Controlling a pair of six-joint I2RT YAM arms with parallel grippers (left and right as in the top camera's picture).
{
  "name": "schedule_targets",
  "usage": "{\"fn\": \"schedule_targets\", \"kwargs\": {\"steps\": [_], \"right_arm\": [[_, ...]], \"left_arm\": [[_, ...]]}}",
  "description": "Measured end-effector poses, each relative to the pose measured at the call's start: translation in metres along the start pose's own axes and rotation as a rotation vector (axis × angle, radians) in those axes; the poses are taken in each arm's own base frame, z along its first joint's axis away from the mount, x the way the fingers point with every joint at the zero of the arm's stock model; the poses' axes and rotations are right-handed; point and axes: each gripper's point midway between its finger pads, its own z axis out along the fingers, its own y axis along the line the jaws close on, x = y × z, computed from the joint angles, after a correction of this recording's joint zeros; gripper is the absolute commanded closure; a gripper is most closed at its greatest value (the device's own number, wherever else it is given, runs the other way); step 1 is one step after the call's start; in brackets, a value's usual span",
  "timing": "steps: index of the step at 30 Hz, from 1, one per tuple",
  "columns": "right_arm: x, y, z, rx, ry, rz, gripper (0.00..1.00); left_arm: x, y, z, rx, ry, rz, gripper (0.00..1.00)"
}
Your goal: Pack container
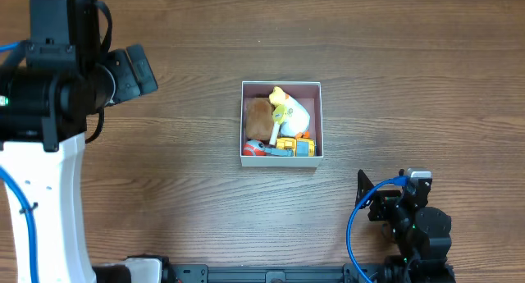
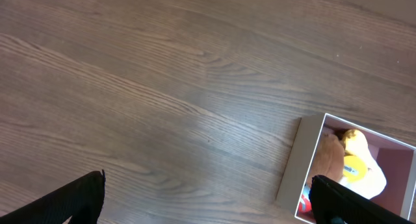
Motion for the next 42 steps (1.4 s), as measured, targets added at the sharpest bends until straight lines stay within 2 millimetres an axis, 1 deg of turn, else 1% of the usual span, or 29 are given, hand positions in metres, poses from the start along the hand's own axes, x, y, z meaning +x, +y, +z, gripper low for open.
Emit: {"fn": "schedule_targets", "kwargs": {"steps": [2, 5, 9, 11, 13, 16, 17, 19, 22, 26, 28, 30, 32, 38, 42], "right_arm": [[0.000, 0.000, 0.000, 0.000, 0.000, 0.001, 0.00], [0.000, 0.000, 0.000, 0.000, 0.000, 0.000, 0.00], [0.000, 0.000, 0.000, 0.000, 0.001, 0.000, 0.00], [0.000, 0.000, 0.000, 0.000, 0.001, 0.000, 0.00], [0.000, 0.000, 0.000, 0.000, 0.002, 0.001, 0.00], [0.000, 0.000, 0.000, 0.000, 0.001, 0.001, 0.00], [0.000, 0.000, 0.000, 0.000, 0.000, 0.001, 0.00], [0.000, 0.000, 0.000, 0.001, 0.000, 0.000, 0.00], [0.000, 0.000, 0.000, 0.000, 0.000, 0.000, 0.00], [0.000, 0.000, 0.000, 0.000, -0.001, 0.000, 0.00], [0.000, 0.000, 0.000, 0.000, 0.000, 0.000, 0.00], [0.000, 0.000, 0.000, 0.000, 0.000, 0.000, 0.00], [0.000, 0.000, 0.000, 0.000, 0.000, 0.000, 0.00], [0.000, 0.000, 0.000, 0.000, 0.000, 0.000, 0.00], [0.000, 0.000, 0.000, 0.000, 0.000, 0.000, 0.00]], "left_arm": [[0.012, 0.006, -0.007, 0.001, -0.002, 0.000, 0.00], [0.026, 0.015, -0.021, 0.027, -0.078, -0.014, 0.00], [0.025, 0.021, -0.041, 0.121, -0.336, -0.061, 0.00], [0.028, 0.025, -0.044, 0.154, -0.447, -0.084, 0.00], [0.040, 0.030, -0.040, 0.170, -0.506, -0.097, 0.00], [0.065, 0.038, -0.019, 0.180, -0.554, -0.109, 0.00], [0.084, 0.043, 0.003, 0.174, -0.550, -0.109, 0.00], [0.095, 0.045, 0.019, 0.181, -0.574, -0.115, 0.00], [0.123, 0.051, 0.056, 0.181, -0.575, -0.115, 0.00], [0.149, 0.054, 0.097, 0.180, -0.573, -0.115, 0.00], [0.161, 0.056, 0.114, 0.179, -0.571, -0.114, 0.00], [0.169, 0.057, 0.124, 0.182, -0.577, -0.115, 0.00], [0.175, 0.058, 0.130, 0.187, -0.590, -0.118, 0.00], [0.178, 0.059, 0.133, 0.205, -0.632, -0.127, 0.00], [0.183, 0.060, 0.143, 0.202, -0.620, -0.131, 0.00]]}}
